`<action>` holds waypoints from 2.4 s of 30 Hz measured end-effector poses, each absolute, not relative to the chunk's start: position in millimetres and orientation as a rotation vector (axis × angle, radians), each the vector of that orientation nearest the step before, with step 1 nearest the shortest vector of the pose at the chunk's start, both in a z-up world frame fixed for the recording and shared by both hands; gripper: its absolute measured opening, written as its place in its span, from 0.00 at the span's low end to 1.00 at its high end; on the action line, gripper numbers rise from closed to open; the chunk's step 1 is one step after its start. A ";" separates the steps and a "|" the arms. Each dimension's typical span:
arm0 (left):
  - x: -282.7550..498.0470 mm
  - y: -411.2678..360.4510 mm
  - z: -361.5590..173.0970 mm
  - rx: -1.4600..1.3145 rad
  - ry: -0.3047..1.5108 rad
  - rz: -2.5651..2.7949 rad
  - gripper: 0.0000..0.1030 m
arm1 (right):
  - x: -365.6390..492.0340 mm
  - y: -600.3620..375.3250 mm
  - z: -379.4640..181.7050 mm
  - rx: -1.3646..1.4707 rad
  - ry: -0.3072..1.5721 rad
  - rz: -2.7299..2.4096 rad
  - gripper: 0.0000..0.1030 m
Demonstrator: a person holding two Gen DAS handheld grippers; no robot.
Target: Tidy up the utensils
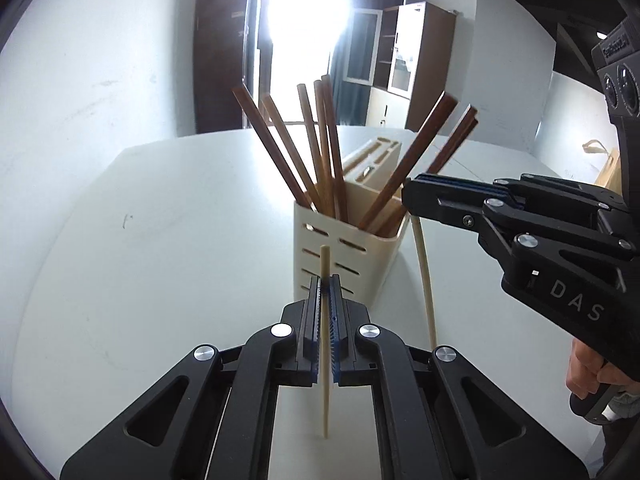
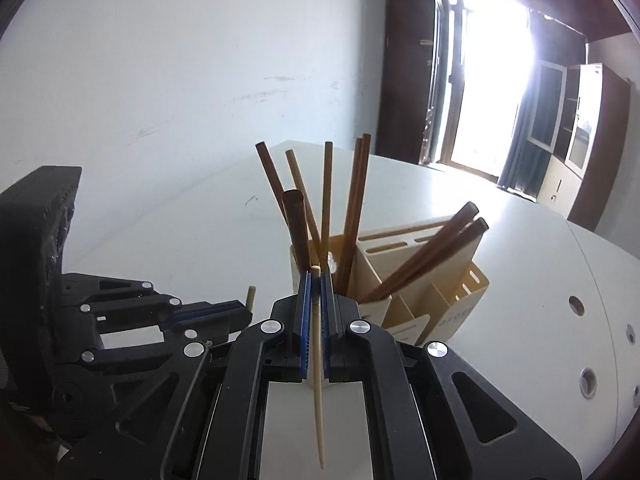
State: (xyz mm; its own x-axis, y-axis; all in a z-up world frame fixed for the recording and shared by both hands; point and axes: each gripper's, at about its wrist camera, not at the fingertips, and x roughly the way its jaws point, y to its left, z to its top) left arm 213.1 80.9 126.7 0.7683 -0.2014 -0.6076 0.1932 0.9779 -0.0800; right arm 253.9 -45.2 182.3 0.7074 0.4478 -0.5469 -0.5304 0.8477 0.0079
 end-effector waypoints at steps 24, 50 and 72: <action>286.6 138.1 92.0 -0.037 0.867 -0.062 0.36 | 265.9 -73.0 284.4 0.020 0.314 0.526 0.05; 400.6 178.9 -19.7 -0.058 1.103 0.037 0.04 | 274.8 -108.0 237.0 0.101 0.426 0.497 0.05; 212.9 180.2 175.6 -0.306 0.539 -0.301 0.04 | 280.8 -101.6 271.2 0.187 0.298 0.517 0.05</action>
